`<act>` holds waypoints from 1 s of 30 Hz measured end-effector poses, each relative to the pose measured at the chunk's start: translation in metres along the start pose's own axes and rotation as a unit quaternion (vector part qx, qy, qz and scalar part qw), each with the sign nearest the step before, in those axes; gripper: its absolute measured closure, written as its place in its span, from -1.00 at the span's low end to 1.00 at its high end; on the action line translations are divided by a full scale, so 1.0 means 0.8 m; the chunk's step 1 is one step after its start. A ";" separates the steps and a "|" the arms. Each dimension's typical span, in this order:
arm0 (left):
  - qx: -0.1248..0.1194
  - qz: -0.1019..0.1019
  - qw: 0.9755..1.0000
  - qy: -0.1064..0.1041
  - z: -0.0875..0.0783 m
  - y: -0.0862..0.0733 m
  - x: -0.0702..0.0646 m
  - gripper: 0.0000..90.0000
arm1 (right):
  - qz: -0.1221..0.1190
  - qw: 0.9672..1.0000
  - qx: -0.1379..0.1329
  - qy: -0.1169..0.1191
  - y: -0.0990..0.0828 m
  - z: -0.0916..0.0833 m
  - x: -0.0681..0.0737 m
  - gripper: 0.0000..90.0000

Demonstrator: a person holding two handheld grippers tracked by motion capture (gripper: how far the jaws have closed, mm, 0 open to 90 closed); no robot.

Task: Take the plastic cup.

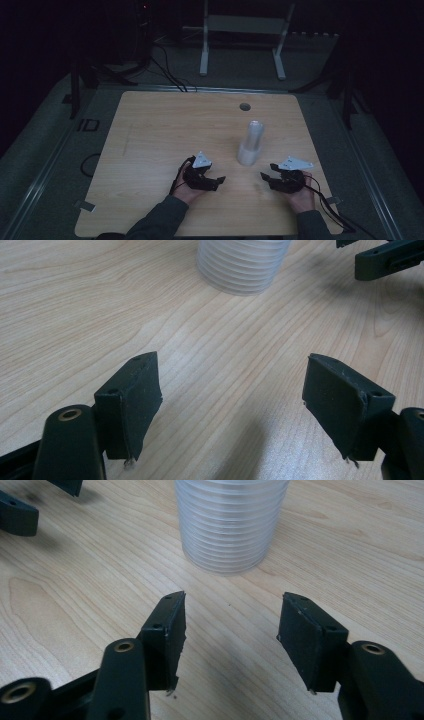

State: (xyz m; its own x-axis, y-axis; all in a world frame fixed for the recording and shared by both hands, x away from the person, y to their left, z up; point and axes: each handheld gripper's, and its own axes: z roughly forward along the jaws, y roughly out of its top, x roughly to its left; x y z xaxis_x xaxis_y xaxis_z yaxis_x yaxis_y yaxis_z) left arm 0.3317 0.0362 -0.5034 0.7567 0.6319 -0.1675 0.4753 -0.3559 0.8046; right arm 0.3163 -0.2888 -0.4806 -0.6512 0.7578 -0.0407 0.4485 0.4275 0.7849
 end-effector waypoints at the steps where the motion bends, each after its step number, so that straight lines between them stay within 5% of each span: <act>1: 0.001 0.001 1.000 0.001 0.000 0.000 0.000 -0.48 | 0.001 1.000 -0.001 0.001 0.000 -0.001 0.000 0.00; 13: -0.008 0.014 1.000 -0.006 0.001 0.015 -0.003 -0.48 | -0.013 1.000 -0.020 -0.006 0.019 -0.007 0.004 -0.02; 30: -0.041 0.072 0.997 -0.010 0.035 0.082 -0.016 -0.54 | -0.025 0.997 -0.067 -0.005 0.068 -0.023 -0.002 -0.05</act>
State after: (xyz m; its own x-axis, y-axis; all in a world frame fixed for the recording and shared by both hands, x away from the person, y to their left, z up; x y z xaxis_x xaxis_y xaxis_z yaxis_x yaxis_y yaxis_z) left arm 0.3656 -0.0149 -0.4647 0.8231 0.5649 -0.0578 0.3244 -0.3844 0.8643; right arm 0.3301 -0.2757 -0.4265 -0.6636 0.7430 -0.0872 0.3303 0.3957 0.8569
